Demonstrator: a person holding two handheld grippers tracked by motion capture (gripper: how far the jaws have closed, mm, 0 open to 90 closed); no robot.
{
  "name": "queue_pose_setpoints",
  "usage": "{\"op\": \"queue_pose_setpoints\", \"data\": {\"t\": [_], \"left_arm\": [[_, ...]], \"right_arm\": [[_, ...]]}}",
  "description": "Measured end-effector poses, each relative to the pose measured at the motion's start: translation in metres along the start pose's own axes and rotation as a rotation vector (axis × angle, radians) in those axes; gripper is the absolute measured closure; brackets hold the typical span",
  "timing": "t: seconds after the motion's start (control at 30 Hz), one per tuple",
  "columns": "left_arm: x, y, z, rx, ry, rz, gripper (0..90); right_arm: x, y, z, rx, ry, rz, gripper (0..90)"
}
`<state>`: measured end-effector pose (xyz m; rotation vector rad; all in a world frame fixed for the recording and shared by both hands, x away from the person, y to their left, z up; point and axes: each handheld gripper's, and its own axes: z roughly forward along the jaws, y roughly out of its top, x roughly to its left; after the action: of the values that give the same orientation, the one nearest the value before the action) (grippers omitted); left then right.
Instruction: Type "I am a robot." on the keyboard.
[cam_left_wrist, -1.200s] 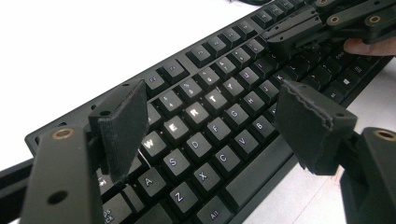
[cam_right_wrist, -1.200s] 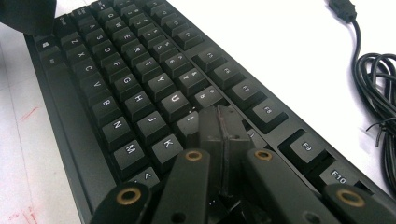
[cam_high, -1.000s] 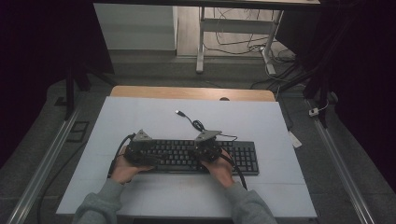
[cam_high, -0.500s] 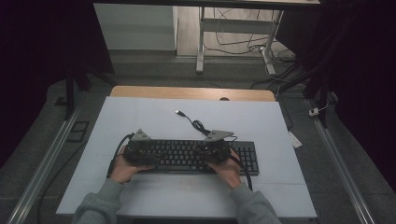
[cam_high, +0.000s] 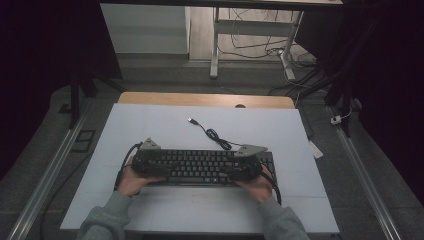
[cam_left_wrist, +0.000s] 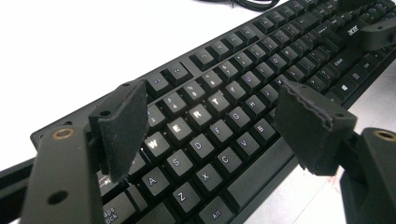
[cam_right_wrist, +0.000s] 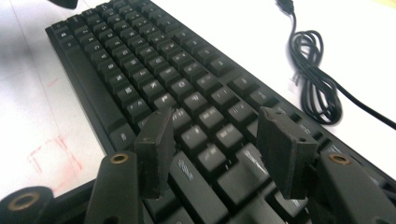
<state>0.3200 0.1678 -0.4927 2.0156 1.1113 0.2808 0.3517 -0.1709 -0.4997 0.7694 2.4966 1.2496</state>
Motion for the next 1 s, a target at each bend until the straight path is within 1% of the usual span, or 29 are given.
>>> {"op": "queue_pose_setpoints", "data": {"t": [0.07, 0.2, 0.37, 0.4, 0.57, 0.77, 0.83, 0.9, 1.0], "left_arm": [[0.0, 0.0, 0.0, 0.0, 0.0, 0.0, 26.1], [0.001, 0.0, 0.0, 0.001, 0.007, -0.004, 25.5], [0.002, 0.0, 0.001, 0.0, 0.016, -0.01, 24.3], [0.001, 0.0, 0.001, -0.002, 0.016, -0.009, 24.5], [0.0, 0.001, 0.003, -0.003, 0.022, 0.004, 27.9], [-0.005, 0.003, 0.012, 0.005, 0.02, 0.028, 31.8], [-0.007, 0.004, 0.015, 0.008, 0.023, 0.043, 37.6], [-0.008, 0.004, 0.018, 0.015, 0.027, 0.054, 45.8], [-0.008, 0.004, 0.021, 0.023, 0.024, 0.057, 59.8]], "right_arm": [[-0.002, -0.003, -0.003, -0.004, -0.003, 0.011, 45.9], [-0.004, -0.009, -0.009, 0.002, -0.013, 0.017, 45.4], [-0.006, -0.013, -0.014, -0.001, -0.019, 0.014, 45.2], [-0.006, -0.013, -0.015, -0.004, -0.013, 0.016, 45.2], [-0.006, -0.013, -0.015, 0.0, -0.018, 0.012, 45.2], [-0.007, -0.014, -0.014, 0.0, -0.019, 0.013, 45.1], [-0.007, -0.014, -0.014, 0.002, -0.019, 0.013, 45.2], [-0.007, -0.014, -0.014, 0.002, -0.018, 0.011, 45.2], [-0.006, -0.014, -0.013, 0.002, -0.016, 0.014, 45.2]]}}
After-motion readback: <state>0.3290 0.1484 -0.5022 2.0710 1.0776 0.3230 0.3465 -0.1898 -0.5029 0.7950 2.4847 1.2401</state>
